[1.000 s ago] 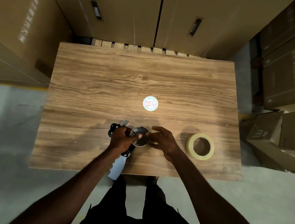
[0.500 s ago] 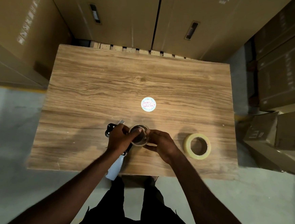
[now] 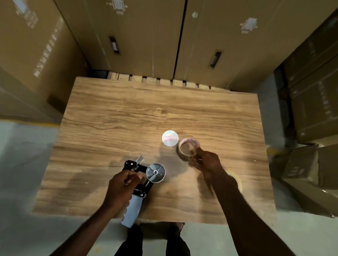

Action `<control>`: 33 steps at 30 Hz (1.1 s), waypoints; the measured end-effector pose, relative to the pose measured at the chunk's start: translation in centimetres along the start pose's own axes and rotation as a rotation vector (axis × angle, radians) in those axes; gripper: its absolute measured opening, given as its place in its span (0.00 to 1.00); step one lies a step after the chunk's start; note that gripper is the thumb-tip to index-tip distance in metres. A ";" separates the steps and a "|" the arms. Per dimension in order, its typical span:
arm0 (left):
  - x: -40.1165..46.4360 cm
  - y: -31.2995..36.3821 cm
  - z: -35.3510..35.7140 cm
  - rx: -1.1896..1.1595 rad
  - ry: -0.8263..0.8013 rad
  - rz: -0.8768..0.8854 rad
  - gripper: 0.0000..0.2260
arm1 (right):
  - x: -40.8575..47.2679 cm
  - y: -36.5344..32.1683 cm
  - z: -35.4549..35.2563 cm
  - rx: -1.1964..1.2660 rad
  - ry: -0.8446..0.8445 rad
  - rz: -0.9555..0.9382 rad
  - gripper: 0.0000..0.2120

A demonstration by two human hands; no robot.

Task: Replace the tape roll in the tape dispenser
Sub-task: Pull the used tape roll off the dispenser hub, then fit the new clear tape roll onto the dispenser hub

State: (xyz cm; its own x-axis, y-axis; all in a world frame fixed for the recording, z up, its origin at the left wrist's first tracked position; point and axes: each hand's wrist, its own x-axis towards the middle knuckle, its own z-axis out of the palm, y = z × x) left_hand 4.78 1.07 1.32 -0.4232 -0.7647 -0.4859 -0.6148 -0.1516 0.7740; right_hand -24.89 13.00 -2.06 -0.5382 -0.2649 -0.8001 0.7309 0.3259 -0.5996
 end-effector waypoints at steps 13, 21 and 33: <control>-0.7 -1.3 0.7 0.349 -0.106 0.212 0.13 | 5.9 -5.3 -0.8 -0.026 0.232 -0.137 0.11; -0.4 -1.6 1.2 0.436 -0.130 0.295 0.12 | 8.3 -6.7 -3.4 0.031 0.183 -0.136 0.07; -1.0 -1.2 0.2 0.292 -0.153 0.228 0.18 | -3.4 1.0 -14.1 -0.655 0.406 -0.567 0.12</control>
State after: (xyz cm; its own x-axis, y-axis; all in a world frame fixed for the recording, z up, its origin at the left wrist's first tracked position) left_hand 5.85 2.14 0.78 -0.6514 -0.6525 -0.3872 -0.6477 0.2123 0.7317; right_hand -28.29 27.04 -0.18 -0.9344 -0.2448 -0.2589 0.0027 0.7217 -0.6922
